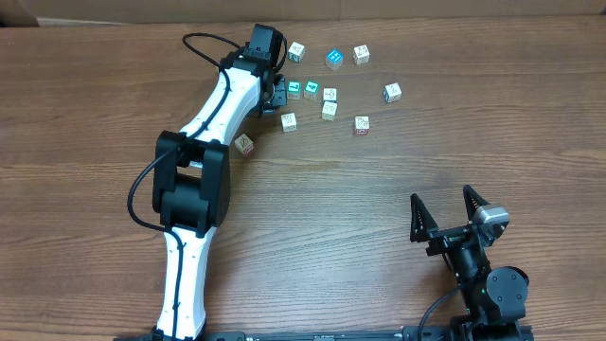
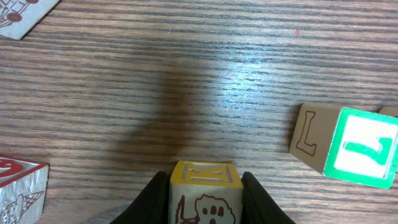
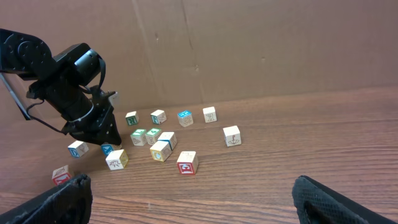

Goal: Form a circle
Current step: 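Lift the held block and carry it right toward the arc, then lower the block onto the table at the arc's right end, release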

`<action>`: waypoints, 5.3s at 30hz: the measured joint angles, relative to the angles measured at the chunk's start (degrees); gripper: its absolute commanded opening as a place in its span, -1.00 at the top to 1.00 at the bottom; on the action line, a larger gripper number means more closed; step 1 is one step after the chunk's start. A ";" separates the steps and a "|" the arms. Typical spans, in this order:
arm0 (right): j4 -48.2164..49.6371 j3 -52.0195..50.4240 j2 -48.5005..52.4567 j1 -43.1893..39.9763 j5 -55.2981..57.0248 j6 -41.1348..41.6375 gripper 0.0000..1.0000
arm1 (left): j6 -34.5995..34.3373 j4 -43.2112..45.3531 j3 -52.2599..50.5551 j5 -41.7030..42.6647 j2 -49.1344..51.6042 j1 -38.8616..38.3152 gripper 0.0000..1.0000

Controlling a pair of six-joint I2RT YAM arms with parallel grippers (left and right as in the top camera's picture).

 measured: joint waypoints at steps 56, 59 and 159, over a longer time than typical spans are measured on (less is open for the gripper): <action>0.02 0.00 0.00 0.00 0.00 0.04 -1.00 | -4.76 -21.00 -18.32 15.54 -26.45 -12.81 0.92; 0.00 0.00 0.00 0.00 -0.02 0.02 -1.00 | -5.38 -19.28 -18.71 15.56 -26.45 -15.28 0.91; 0.00 0.00 0.00 -0.02 -0.04 0.00 -1.00 | -24.13 -3.93 -20.28 0.87 -15.58 -30.86 0.80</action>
